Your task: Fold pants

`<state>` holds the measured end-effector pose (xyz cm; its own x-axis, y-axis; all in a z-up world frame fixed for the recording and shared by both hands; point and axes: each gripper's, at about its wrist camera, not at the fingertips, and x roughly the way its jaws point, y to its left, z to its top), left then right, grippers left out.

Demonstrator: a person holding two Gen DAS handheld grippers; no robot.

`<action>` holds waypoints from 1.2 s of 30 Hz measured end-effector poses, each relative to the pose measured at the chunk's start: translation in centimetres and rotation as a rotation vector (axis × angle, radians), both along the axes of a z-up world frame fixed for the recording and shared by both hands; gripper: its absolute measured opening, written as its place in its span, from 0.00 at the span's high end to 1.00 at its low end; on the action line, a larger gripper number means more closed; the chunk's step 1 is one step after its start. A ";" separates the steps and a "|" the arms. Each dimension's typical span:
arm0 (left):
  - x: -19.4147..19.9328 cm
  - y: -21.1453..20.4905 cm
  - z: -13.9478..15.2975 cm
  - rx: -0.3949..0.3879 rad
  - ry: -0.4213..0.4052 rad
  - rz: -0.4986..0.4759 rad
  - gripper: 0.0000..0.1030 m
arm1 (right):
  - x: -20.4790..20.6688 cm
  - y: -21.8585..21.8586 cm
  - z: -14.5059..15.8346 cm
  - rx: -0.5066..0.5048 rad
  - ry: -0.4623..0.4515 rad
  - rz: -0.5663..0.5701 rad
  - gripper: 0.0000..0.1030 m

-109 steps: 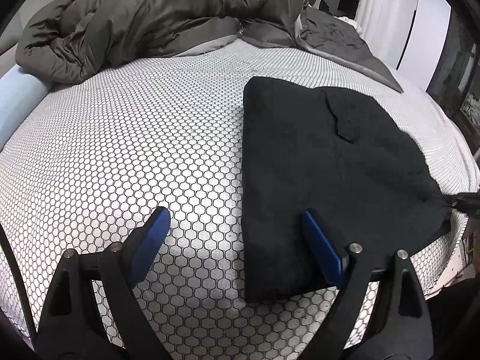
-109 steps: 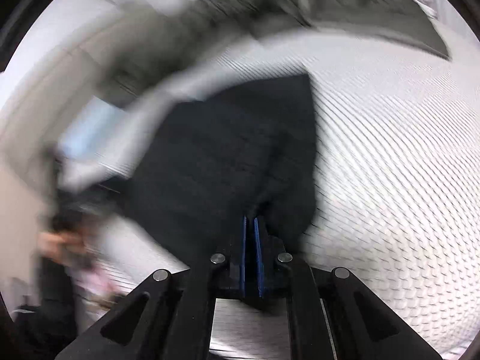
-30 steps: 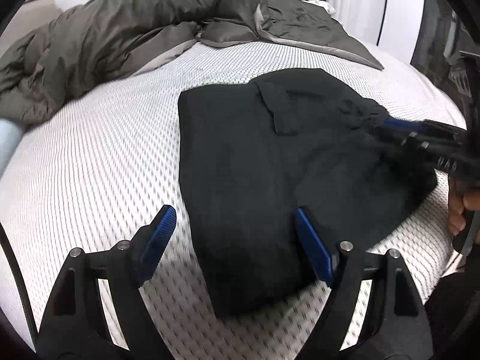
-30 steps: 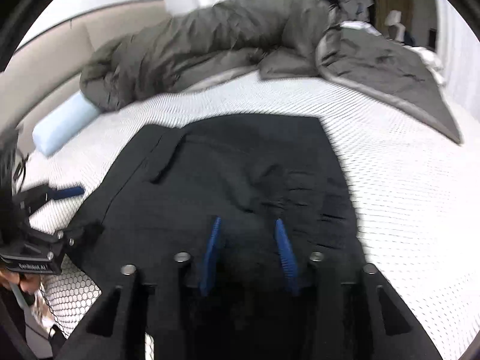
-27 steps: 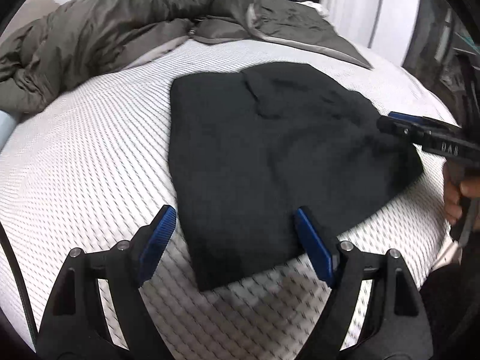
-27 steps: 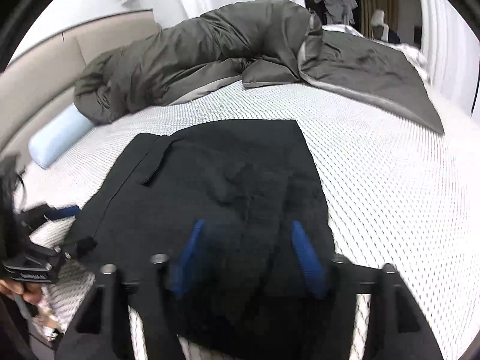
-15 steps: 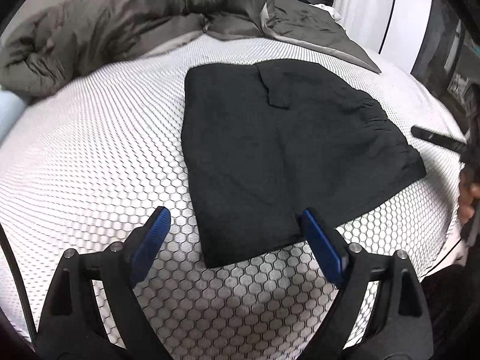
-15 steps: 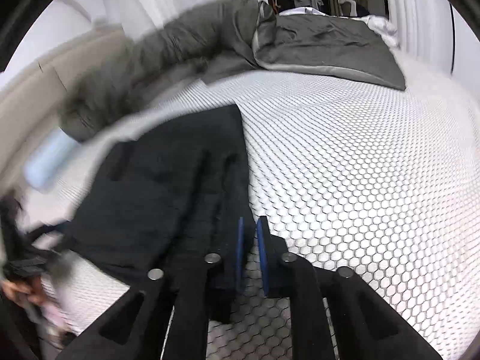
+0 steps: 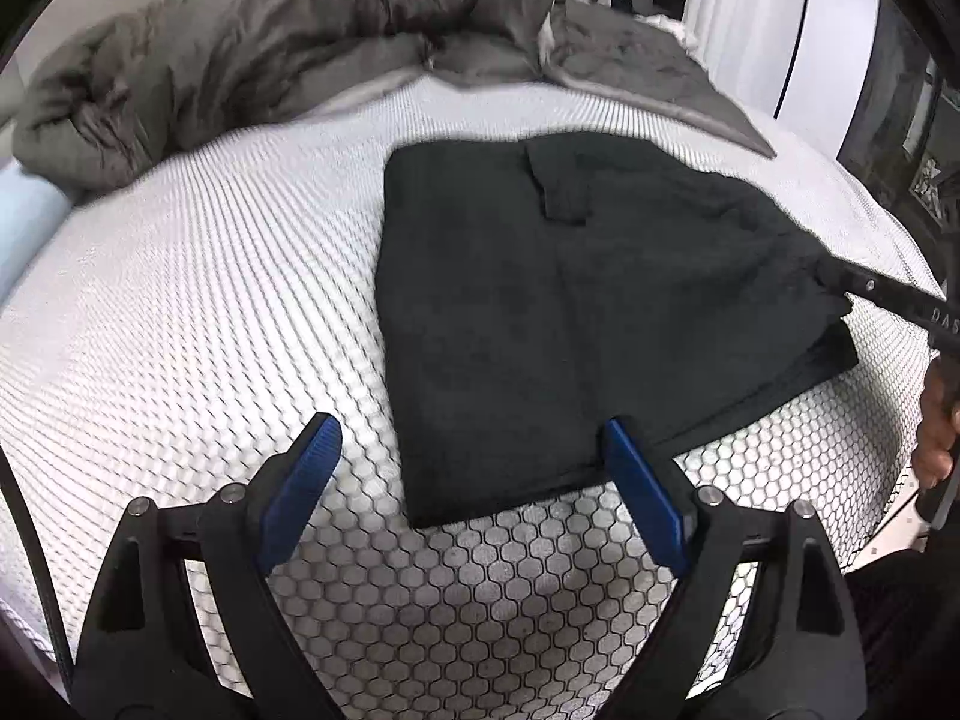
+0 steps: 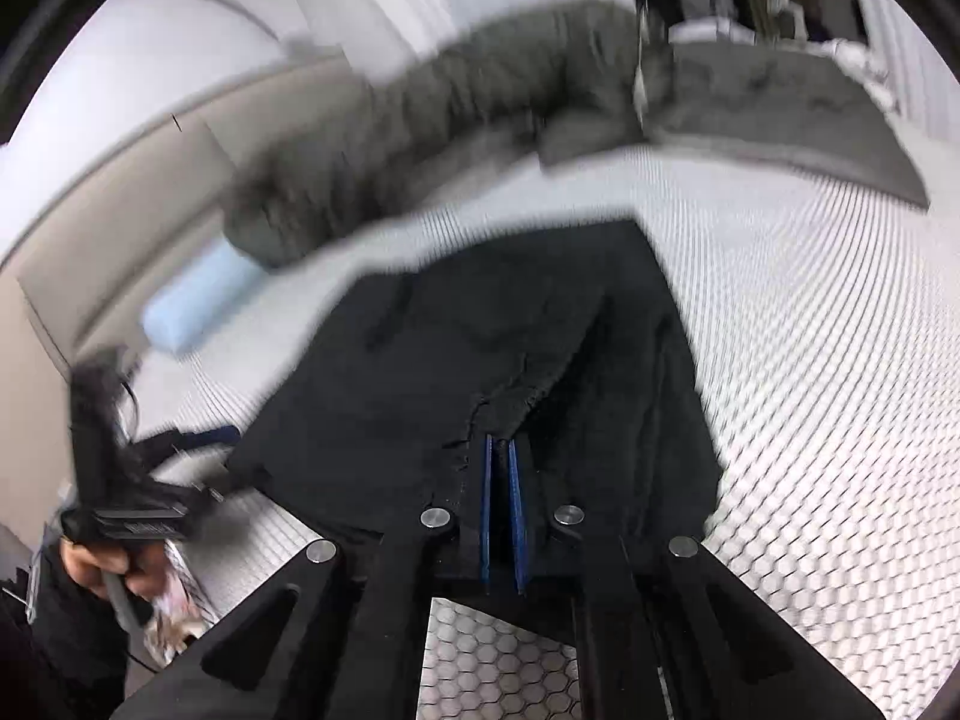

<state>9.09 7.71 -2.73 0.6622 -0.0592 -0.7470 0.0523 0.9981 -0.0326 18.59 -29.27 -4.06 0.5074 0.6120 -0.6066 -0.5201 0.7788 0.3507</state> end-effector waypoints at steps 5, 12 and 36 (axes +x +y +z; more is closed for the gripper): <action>0.5 0.3 -0.8 0.017 0.028 0.032 0.15 | 2.3 0.3 -2.9 -0.154 0.103 -0.051 0.90; 0.7 2.2 -2.3 -0.237 0.109 0.002 0.50 | 3.0 -4.9 -2.7 0.137 0.153 -0.098 0.25; -1.5 1.1 0.4 0.003 -0.302 0.070 0.01 | -1.1 -4.0 -0.8 -0.067 -0.181 -0.131 0.00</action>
<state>7.59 8.78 -2.32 0.8569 -0.0035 -0.5155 -0.0101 0.9997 -0.0235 17.53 -33.26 -4.84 0.6842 0.4947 -0.5359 -0.4622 0.8625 0.2060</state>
